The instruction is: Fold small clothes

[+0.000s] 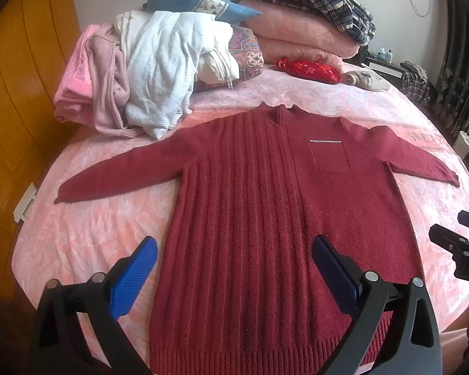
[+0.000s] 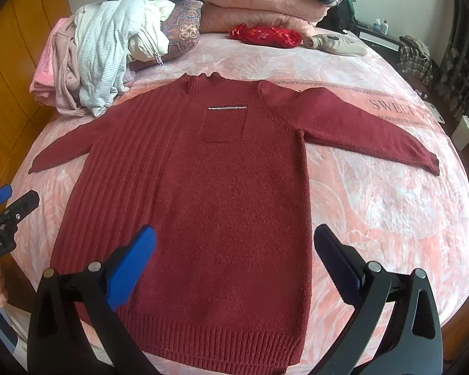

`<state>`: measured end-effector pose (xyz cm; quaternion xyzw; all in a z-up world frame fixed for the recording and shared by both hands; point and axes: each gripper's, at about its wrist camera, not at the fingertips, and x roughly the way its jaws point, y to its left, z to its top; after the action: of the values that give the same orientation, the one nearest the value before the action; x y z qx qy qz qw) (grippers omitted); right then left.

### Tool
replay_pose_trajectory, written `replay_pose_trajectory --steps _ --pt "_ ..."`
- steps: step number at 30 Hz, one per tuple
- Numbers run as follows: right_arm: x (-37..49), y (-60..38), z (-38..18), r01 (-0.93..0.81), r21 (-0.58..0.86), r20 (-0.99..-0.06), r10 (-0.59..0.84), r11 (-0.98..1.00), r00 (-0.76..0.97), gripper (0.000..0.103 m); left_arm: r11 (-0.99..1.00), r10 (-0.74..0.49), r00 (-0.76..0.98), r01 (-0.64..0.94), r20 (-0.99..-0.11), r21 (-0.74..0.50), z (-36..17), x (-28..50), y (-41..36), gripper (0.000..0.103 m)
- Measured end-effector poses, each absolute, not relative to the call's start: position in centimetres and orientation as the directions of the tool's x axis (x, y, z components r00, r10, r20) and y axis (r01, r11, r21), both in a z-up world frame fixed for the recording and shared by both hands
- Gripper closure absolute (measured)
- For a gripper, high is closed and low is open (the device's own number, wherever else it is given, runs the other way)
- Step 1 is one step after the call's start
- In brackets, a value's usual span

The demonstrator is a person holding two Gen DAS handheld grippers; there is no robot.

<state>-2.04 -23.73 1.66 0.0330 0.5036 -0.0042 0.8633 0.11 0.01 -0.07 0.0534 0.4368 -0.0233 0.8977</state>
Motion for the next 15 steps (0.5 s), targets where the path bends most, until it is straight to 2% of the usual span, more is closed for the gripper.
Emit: replay_pose_trajectory --steps 15 --pt "-2.02 -23.59 1.67 0.035 0.052 -0.87 0.029 0.998 0.491 0.003 0.993 0.003 0.617 0.089 -0.787 0.074 -0.18 0.19 0.11 0.004"
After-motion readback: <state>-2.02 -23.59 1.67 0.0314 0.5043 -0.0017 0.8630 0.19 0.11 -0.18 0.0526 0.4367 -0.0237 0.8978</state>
